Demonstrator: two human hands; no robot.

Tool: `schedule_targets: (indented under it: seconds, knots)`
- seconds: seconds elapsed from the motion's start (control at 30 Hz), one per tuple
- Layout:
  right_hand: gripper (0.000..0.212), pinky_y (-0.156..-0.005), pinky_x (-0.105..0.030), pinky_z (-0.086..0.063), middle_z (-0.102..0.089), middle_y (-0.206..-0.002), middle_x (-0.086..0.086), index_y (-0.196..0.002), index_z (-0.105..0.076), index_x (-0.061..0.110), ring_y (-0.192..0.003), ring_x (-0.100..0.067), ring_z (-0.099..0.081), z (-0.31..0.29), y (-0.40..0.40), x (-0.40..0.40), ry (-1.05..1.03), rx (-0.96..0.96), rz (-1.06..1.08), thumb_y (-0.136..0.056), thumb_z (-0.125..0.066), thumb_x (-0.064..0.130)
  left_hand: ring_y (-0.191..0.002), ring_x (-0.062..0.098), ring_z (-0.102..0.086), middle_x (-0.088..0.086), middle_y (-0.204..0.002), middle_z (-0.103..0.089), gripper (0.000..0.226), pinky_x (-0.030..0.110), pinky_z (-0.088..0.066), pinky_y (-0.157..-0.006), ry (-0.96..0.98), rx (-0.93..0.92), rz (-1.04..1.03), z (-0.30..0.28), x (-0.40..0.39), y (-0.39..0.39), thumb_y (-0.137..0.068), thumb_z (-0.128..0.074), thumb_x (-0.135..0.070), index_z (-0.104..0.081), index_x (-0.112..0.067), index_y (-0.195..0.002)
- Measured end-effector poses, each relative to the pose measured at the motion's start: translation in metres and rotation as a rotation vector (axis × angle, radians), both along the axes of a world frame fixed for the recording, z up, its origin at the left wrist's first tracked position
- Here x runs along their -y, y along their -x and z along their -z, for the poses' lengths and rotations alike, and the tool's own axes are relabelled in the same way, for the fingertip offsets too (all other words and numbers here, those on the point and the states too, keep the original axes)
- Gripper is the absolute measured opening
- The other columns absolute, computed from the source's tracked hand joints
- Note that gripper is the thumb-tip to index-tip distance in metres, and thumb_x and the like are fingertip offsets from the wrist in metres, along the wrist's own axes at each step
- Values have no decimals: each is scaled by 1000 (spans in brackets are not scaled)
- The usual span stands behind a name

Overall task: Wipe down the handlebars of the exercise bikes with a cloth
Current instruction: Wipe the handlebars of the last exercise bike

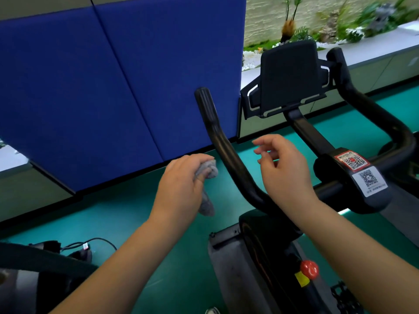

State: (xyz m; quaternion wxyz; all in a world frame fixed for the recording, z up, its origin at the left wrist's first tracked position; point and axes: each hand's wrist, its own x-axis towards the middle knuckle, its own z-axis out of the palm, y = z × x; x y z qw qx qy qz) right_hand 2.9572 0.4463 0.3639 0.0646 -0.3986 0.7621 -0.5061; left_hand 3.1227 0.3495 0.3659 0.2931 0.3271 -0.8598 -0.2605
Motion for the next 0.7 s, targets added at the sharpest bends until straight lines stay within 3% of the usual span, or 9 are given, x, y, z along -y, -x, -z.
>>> schedule_targets:
  seconds: [0.1,0.23,0.4,0.57,0.7]
  knots:
    - [28,-74,-9,-41,-57,-97,7,-105,-63,16,-89,-5,-55,2,-33,-4,71,-257,-123,-88,-51,-4,-98,8,-51,-13,-106,-57,18,28,-42,-82,-8,89,-61,15,23,-20,-97,-50,-26,-59,-28,-112]
    - [34,-94,-24,-44,-62,-106,-3,-109,-64,8,-103,-17,-57,16,-67,3,83,-458,-315,-82,-51,-9,-99,16,-51,-8,-108,-55,18,32,-41,-81,10,190,-97,35,44,-48,-97,-51,-25,-59,-25,-113]
    - [40,-108,-19,-29,-57,-129,0,-126,-58,15,-124,-17,-48,48,-83,23,-175,-436,-471,-88,-52,5,-101,18,-52,-2,-108,-55,28,24,-37,-81,-51,298,-146,59,65,-78,-90,-62,-35,-59,-21,-115]
    - [47,-110,-38,-34,-43,-143,-1,-140,-45,18,-133,-22,-37,75,-77,53,-457,-412,-485,-93,-54,18,-103,23,-53,1,-114,-52,42,33,-44,-86,-66,452,-229,70,73,-100,-85,-66,-41,-53,-23,-121]
    - [49,-111,-37,-32,-37,-148,-2,-143,-39,21,-135,-23,-33,80,-76,77,-544,-428,-489,-95,-51,24,-99,24,-56,1,-114,-52,39,35,-48,-82,-28,515,-309,75,83,-108,-90,-57,-44,-52,-23,-123]
